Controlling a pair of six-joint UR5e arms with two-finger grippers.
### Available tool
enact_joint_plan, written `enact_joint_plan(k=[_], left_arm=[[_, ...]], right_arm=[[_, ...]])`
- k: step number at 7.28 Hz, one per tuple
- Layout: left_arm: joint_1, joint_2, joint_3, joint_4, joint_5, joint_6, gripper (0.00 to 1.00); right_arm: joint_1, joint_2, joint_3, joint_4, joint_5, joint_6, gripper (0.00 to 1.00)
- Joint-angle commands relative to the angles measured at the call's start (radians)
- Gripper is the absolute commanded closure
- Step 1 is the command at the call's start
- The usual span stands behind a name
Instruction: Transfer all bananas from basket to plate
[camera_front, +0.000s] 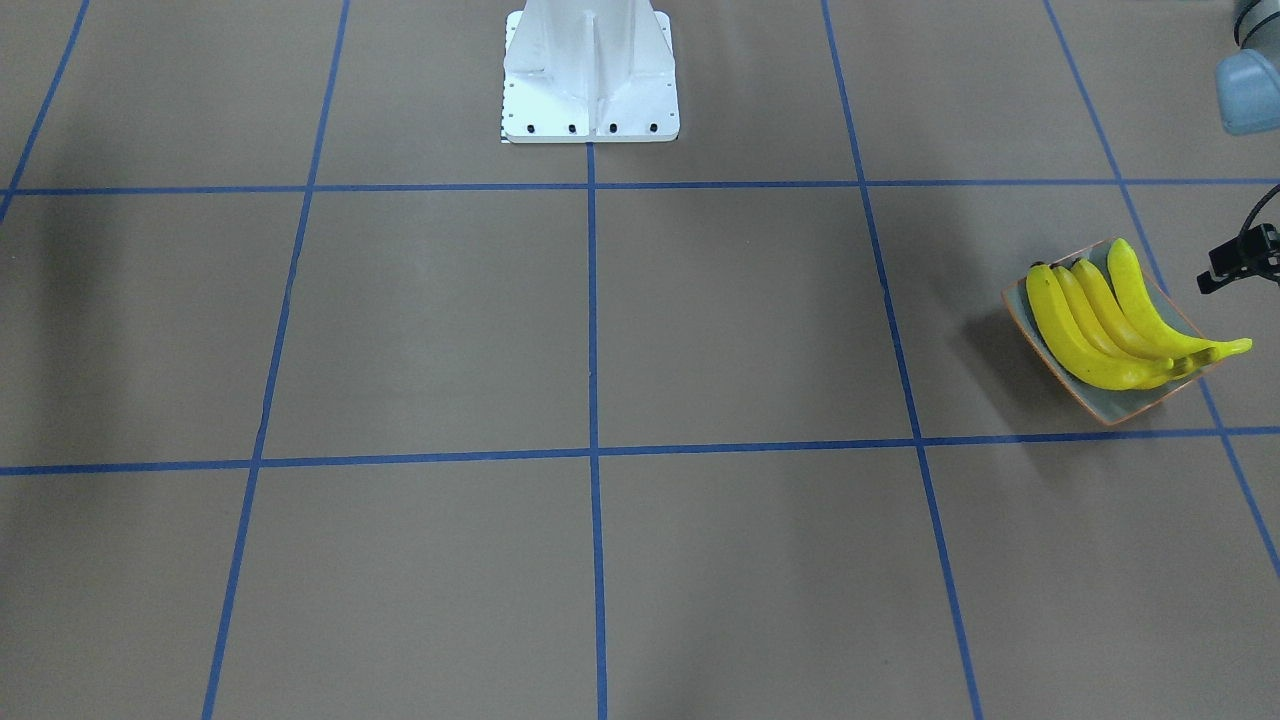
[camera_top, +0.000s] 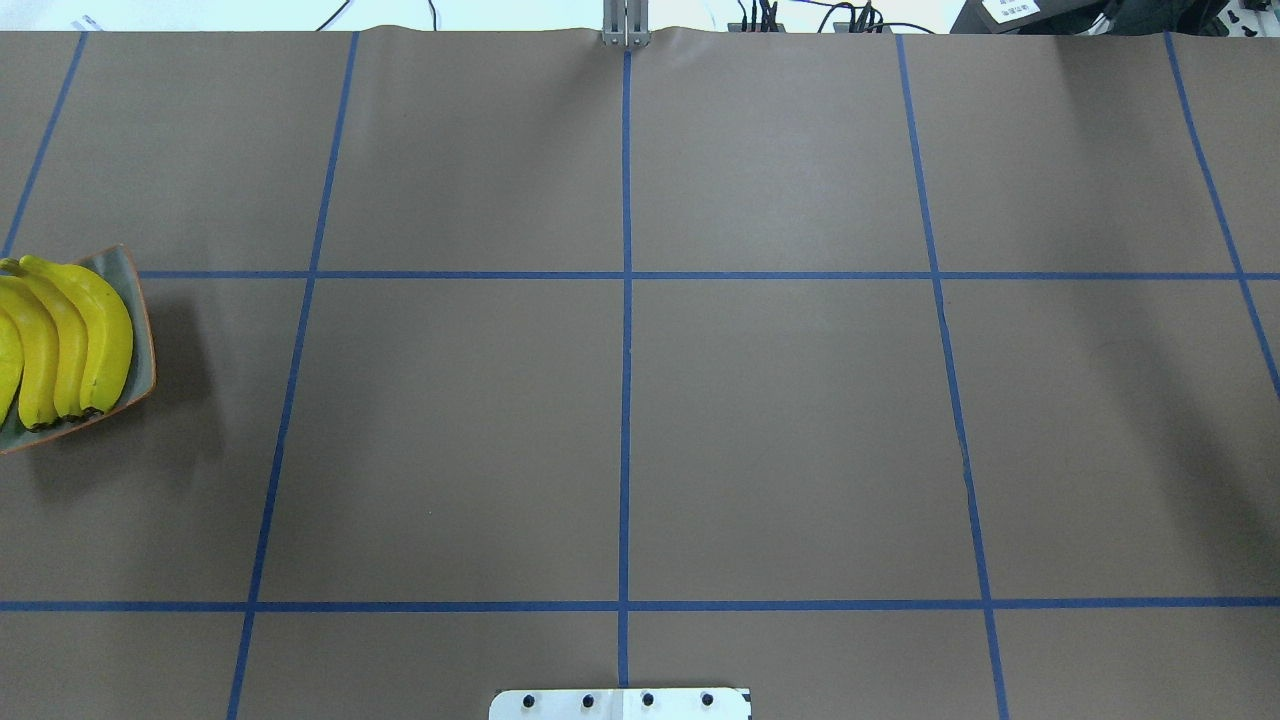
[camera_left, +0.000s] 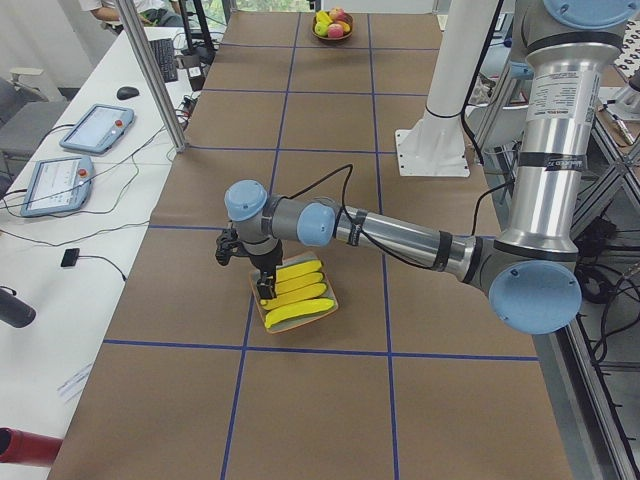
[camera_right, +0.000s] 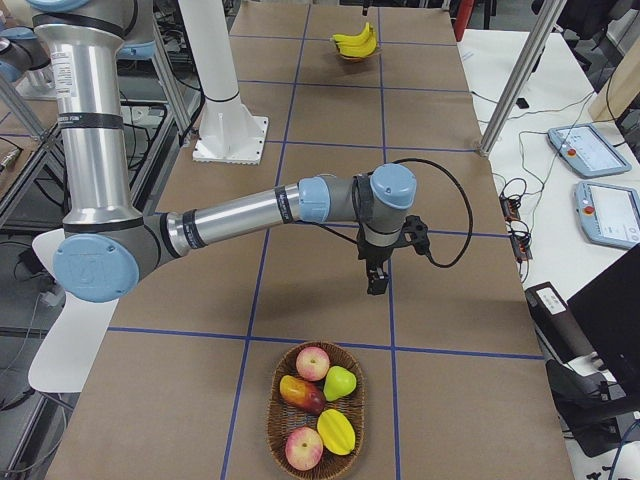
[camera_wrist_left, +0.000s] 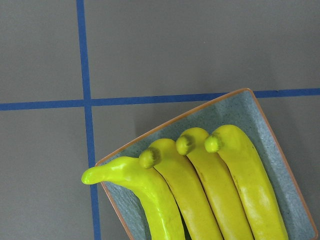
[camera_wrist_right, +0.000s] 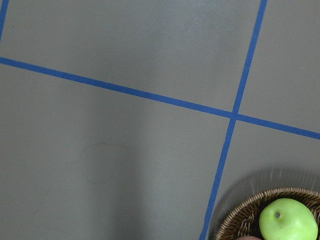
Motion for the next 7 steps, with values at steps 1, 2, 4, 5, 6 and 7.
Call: enact_joint_plan(k=[1, 2, 4, 5, 6, 7], left_arm=[[0.000, 0.000, -0.006, 0.000, -0.001, -0.002, 0.00], [0.000, 0.002, -0.006, 0.000, -0.001, -0.002, 0.00], [0.000, 0.000, -0.011, 0.000, -0.001, -0.002, 0.00], [0.000, 0.002, -0.022, 0.000, -0.001, -0.002, 0.00], [0.000, 0.002, -0.023, 0.000, -0.001, -0.002, 0.00], [0.000, 0.000, -0.023, 0.000, -0.001, -0.002, 0.00]], right_arm=[[-0.001, 0.000, 0.000, 0.001, 0.003, 0.000, 0.00], [-0.001, 0.000, 0.002, 0.001, 0.004, 0.000, 0.00], [-0.001, 0.000, 0.002, 0.001, 0.006, 0.000, 0.00], [-0.001, 0.000, 0.002, 0.001, 0.006, 0.000, 0.00], [-0.001, 0.000, 0.000, 0.001, 0.006, 0.000, 0.00], [-0.003, 0.000, 0.000, 0.001, 0.006, 0.000, 0.00]])
